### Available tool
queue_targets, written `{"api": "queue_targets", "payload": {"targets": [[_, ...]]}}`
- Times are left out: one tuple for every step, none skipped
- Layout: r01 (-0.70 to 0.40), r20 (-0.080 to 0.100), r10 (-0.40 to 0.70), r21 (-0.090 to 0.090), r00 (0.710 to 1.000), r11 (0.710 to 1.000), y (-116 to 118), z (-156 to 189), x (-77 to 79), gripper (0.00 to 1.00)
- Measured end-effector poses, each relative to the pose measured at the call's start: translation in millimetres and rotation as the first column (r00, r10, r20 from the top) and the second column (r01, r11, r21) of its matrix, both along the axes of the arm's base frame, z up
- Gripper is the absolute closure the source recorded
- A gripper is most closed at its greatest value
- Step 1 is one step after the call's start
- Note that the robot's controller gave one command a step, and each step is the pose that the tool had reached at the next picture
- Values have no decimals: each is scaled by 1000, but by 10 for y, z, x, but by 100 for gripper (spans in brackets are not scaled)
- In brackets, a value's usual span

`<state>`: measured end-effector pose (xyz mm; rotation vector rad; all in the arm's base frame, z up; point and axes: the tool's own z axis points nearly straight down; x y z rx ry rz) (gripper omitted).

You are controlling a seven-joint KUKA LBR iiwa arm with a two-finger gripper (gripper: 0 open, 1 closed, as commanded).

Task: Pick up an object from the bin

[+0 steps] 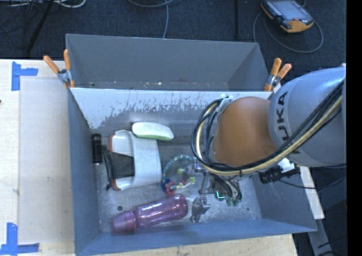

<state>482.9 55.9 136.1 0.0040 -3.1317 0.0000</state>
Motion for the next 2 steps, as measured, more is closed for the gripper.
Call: {"api": "queue_targets", "payload": {"targets": [[3, 7, -3, 1, 1000, 1000, -2, 32, 19, 0], [-33, 29, 33, 2, 999, 999, 634, -643, -88, 0]]}}
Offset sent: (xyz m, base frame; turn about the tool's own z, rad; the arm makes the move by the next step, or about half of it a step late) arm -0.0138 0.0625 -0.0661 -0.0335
